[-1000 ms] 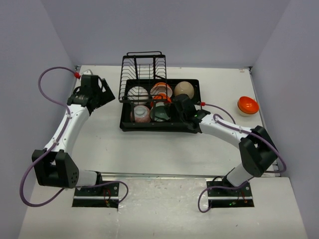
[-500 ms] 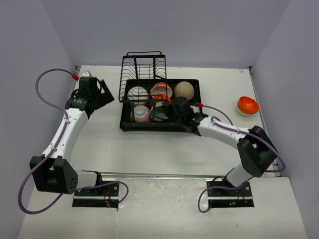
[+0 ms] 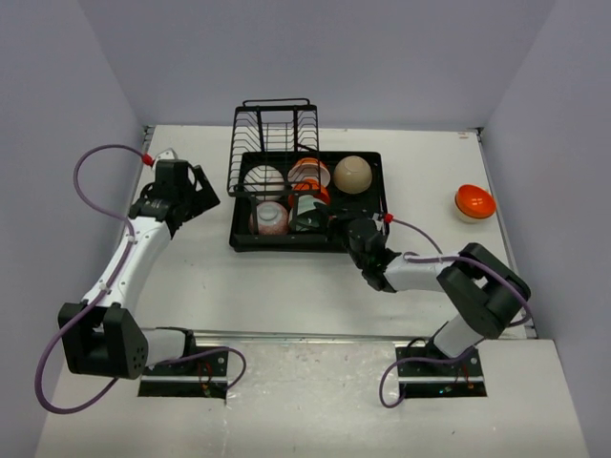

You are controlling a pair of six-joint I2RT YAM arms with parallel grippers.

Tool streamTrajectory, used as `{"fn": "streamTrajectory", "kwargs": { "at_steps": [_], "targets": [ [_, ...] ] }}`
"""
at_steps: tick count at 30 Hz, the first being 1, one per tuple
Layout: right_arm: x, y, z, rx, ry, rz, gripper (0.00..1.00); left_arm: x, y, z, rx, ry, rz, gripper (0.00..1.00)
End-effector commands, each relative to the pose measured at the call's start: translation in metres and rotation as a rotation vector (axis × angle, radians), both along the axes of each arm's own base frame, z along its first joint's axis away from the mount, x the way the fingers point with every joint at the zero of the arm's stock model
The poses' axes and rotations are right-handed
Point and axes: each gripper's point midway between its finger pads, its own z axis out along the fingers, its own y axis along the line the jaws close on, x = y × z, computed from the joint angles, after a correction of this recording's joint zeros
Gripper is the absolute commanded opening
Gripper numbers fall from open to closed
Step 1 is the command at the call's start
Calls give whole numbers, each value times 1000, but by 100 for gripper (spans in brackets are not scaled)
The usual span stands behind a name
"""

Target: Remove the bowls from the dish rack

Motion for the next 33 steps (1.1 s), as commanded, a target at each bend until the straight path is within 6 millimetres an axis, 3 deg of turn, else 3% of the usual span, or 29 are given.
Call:
{"fn": "streamTrajectory", "kwargs": {
  "at_steps": [1, 2, 7, 17, 25, 26, 33],
  "targets": [
    [1, -10, -12, -11, -80, -25, 0, 5, 1, 7, 3, -54, 13, 95],
    [2, -10, 0, 16, -127, -24, 0, 4, 2, 6, 9, -52, 10, 95],
    [-2, -8, 10, 22, -206, -8, 0, 0, 6, 3, 33, -56, 17, 95],
    [-8, -7, 79, 79, -365, -5, 0, 3, 8, 7, 51, -68, 10, 95],
    [-8, -8, 112, 65, -406, -13, 0, 10, 8, 12, 59, -73, 5, 95],
    [-10, -10, 123, 74, -422, -15, 0, 10, 8, 12, 57, -71, 3, 95],
    [-10, -28, 136, -27, -446, -38, 0, 12, 5, 11, 46, -62, -6, 96]
  ]
}}
